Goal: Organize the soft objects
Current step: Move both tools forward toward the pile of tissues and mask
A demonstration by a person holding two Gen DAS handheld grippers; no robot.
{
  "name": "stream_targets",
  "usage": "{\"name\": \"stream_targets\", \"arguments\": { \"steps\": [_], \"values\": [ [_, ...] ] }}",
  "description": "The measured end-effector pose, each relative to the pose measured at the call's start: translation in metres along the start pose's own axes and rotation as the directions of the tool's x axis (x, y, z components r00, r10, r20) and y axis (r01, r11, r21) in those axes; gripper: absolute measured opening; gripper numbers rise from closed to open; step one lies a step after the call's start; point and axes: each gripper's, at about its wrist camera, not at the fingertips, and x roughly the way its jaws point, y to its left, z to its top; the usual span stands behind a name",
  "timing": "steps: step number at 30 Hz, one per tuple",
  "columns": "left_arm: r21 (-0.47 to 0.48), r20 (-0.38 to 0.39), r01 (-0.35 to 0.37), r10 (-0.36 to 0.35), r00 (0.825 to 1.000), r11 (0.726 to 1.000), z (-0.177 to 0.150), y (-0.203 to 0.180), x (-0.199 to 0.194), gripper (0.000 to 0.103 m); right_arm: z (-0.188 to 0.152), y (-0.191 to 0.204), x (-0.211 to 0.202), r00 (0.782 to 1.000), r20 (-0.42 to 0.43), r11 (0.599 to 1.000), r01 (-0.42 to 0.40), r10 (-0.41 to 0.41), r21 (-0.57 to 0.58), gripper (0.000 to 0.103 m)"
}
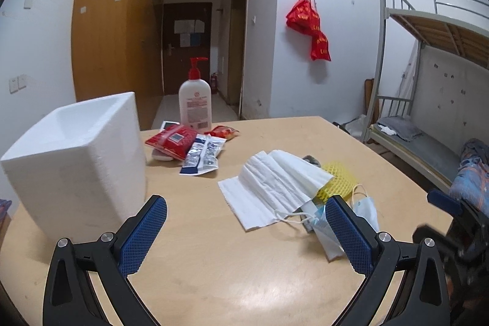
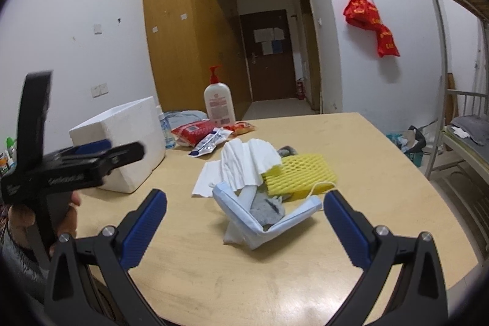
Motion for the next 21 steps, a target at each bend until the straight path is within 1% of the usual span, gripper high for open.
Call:
{"name": "stream_targets", "arguments": {
  "steps": [6,9,11,13,15,18,20,21],
  "values": [
    [0.001,-0.051,0.025,-0.025,0.998,1.0,0.01,-0.007,0.031,0.103,-0.001,0.0,0.015,0.998,-0.037,0.999,-0.05,0.05,-0.021,0.103],
    [-0.018,-0.098,0.028,-0.03,0.995,0.999,0.015,-0.008,0.052,0.103,-0.002,0.0,0.02,0.996,-0.038,0.996,-0.084,0.083,-0.022,0.103],
    [-0.033,-0.125,0.028,-0.032,0.992,0.999,0.018,-0.008,0.065,0.103,-0.002,-0.002,0.023,0.995,-0.039,0.996,-0.088,0.087,-0.022,0.103],
    [-0.037,-0.151,0.033,-0.038,0.988,0.999,0.02,-0.01,0.077,0.103,-0.001,-0.003,0.031,0.994,-0.07,0.996,-0.086,0.084,-0.023,0.103],
    [-0.048,-0.19,0.045,-0.053,0.98,0.998,0.021,-0.01,0.092,0.101,0.0,-0.005,0.039,0.991,-0.095,0.995,-0.099,0.097,-0.01,0.103],
    [-0.066,-0.242,0.046,-0.06,0.968,0.997,0.023,-0.008,0.109,0.1,0.0,-0.002,0.047,0.987,-0.128,0.994,-0.101,0.096,-0.034,0.103],
    [-0.087,-0.279,0.045,-0.068,0.958,0.995,0.023,-0.005,0.122,0.095,0.001,0.0,0.052,0.985,-0.15,0.994,-0.098,0.089,-0.051,0.103],
    [-0.1,-0.303,0.044,-0.073,0.95,0.994,0.023,-0.004,0.13,0.094,0.001,0.0,0.054,0.985,-0.152,0.994,-0.093,0.083,-0.061,0.103]
  ]
}}
